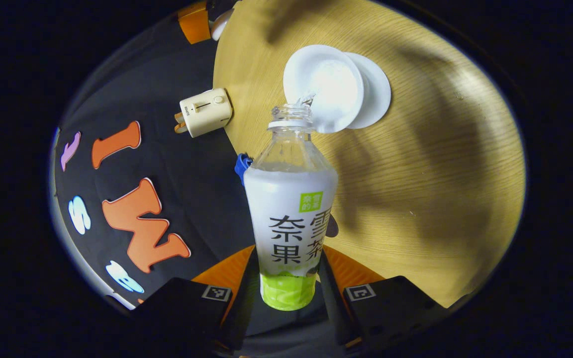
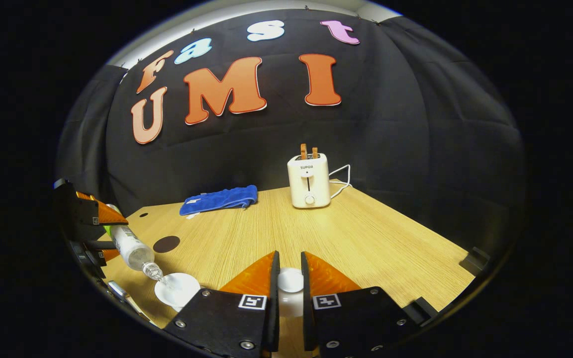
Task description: Open the teacup lid with one hand, grasp the water bottle and pour water into the teacup with the other hand; after pouring, place the water bottle on the coaster and then close the teacup lid.
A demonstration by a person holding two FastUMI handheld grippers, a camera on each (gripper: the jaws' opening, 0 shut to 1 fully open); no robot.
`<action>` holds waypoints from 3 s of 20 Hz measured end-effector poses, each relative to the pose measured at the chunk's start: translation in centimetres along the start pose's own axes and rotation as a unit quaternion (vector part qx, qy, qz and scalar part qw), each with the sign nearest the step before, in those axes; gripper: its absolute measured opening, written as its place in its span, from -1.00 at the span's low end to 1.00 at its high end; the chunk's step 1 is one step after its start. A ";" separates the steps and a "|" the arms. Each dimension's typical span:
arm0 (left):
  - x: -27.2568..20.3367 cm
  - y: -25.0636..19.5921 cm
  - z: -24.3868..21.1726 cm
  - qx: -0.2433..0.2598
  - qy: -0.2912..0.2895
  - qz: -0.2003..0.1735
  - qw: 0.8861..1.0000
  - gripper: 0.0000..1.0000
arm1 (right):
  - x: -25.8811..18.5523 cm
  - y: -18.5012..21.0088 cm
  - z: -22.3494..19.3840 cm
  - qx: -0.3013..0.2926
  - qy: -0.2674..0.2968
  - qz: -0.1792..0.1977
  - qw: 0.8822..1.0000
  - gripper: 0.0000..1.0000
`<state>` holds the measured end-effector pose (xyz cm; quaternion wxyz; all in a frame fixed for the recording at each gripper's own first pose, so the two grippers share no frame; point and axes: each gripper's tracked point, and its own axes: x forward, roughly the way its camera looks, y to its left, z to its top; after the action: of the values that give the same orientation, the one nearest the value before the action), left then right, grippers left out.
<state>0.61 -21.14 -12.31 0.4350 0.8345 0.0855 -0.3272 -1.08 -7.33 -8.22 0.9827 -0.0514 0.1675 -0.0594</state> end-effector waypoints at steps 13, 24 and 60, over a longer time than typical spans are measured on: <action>-0.9 3.9 1.0 0.105 0.017 0.047 0.993 0.38 | -0.1 -0.9 0.2 0.005 -0.002 -0.008 1.000 -0.62; -0.1 2.2 1.4 0.085 -0.001 0.017 0.996 0.32 | 0.1 -1.6 -0.1 0.009 0.003 -0.014 1.000 -0.62; 5.7 0.5 -4.6 -0.846 -0.145 0.023 0.513 0.28 | 0.0 -1.4 -0.4 0.018 0.007 -0.015 1.000 -0.61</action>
<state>7.41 -18.64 -13.68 0.9489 0.0151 0.2381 -0.2065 -1.33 -8.73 -8.45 0.9814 -0.0361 0.1721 -0.0773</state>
